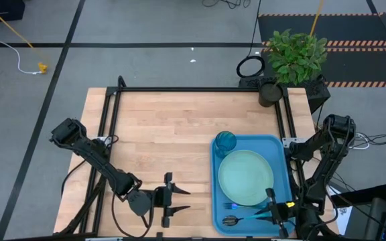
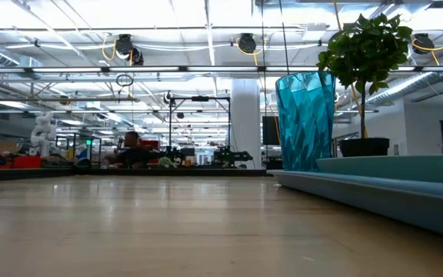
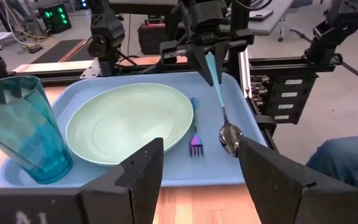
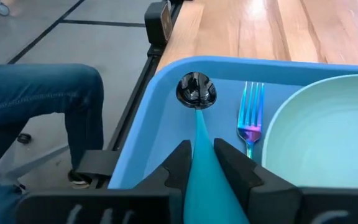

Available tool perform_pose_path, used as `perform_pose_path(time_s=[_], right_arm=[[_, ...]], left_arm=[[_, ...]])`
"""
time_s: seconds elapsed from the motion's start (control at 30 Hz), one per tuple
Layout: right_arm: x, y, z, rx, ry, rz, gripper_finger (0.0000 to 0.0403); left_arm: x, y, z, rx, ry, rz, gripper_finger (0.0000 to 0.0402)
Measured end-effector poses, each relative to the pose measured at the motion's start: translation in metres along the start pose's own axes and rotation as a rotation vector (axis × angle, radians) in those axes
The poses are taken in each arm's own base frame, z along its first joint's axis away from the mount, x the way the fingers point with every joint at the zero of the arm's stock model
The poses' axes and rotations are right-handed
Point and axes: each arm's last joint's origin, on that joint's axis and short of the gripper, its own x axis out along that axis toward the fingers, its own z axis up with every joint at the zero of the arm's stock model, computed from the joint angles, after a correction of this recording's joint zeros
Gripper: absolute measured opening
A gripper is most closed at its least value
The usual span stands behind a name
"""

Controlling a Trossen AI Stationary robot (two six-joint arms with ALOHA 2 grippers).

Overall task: Pick and place plate/cup/fork/spoon on tray
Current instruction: Put the blue spoon on the blue serving tray to the left of the blue fork

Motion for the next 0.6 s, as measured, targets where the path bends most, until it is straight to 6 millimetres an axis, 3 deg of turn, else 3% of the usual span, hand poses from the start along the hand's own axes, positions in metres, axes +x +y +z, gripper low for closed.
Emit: perform_pose_path(time_s=[0.6], right_arm=[[0.0082,0.0004,-0.0075,-0.016,0.056,0.005,0.0044]], left_arm=[[0.0001,0.0003,-0.0005,0.015,0.004,0.001,0.0211]])
